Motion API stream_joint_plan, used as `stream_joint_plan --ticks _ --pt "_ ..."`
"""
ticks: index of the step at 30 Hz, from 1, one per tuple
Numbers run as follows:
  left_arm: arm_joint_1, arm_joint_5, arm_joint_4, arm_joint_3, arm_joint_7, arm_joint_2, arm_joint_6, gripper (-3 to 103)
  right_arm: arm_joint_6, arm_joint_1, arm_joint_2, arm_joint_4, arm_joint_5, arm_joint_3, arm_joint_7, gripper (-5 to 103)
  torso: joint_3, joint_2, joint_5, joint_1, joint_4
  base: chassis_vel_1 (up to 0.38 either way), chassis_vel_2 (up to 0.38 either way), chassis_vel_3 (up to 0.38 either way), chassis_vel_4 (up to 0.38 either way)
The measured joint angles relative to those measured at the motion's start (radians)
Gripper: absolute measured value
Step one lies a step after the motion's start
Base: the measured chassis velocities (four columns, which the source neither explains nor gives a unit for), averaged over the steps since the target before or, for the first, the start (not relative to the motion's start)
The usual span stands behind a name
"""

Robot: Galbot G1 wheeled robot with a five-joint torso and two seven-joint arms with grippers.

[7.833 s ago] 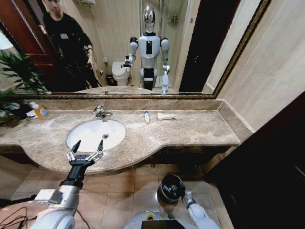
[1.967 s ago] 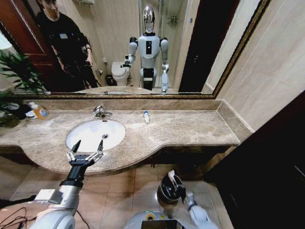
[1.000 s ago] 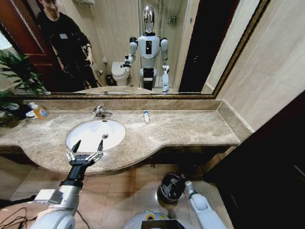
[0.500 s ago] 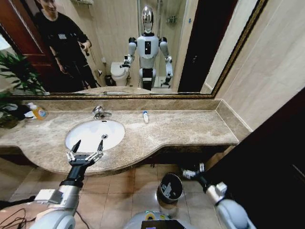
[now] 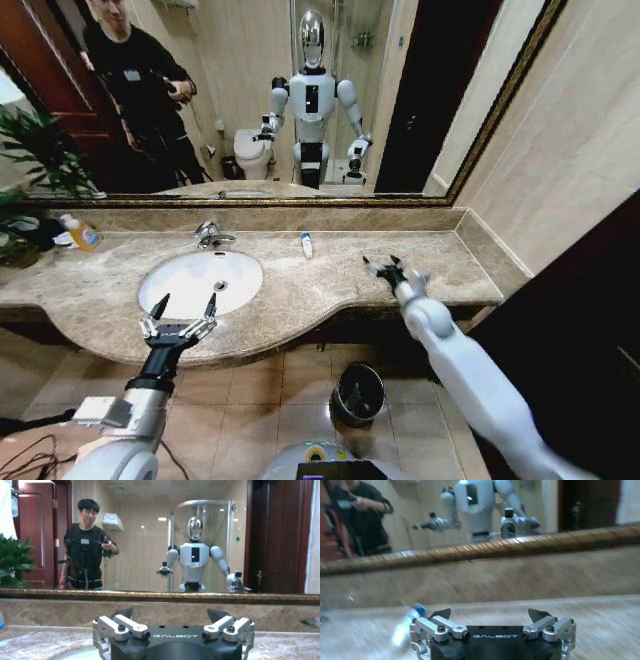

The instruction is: Pick up the trash from the sink and place it in the trash bin.

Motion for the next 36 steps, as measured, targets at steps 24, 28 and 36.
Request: stream_joint_plan --ticks 24,28,36 --pt "0.0 0.0 0.0 0.0 0.0 0.0 0.0 100 -0.039 0.401 0.228 -0.446 -0.073 -0.422 0.039 100 0.0 0.0 -0.0001 0.0 -0.0002 0.0 0.0 0.0 0.0" --pt "0.0 0.0 0.0 0.0 0.0 0.0 0.0 100 -0.032 0.418 0.272 -0.501 -0.083 -0.426 0.053 100 0.0 0.0 -0.0003 0.0 -0.0001 0.0 0.0 0.0 0.0" --pt "0.0 0.0 0.0 0.0 0.0 0.0 0.0 100 -0.031 0.436 0.341 -0.573 -0.071 -0.422 0.083 100 0.0 0.0 -0.0001 0.0 -0.0001 0.0 0.0 0.0 0.0"
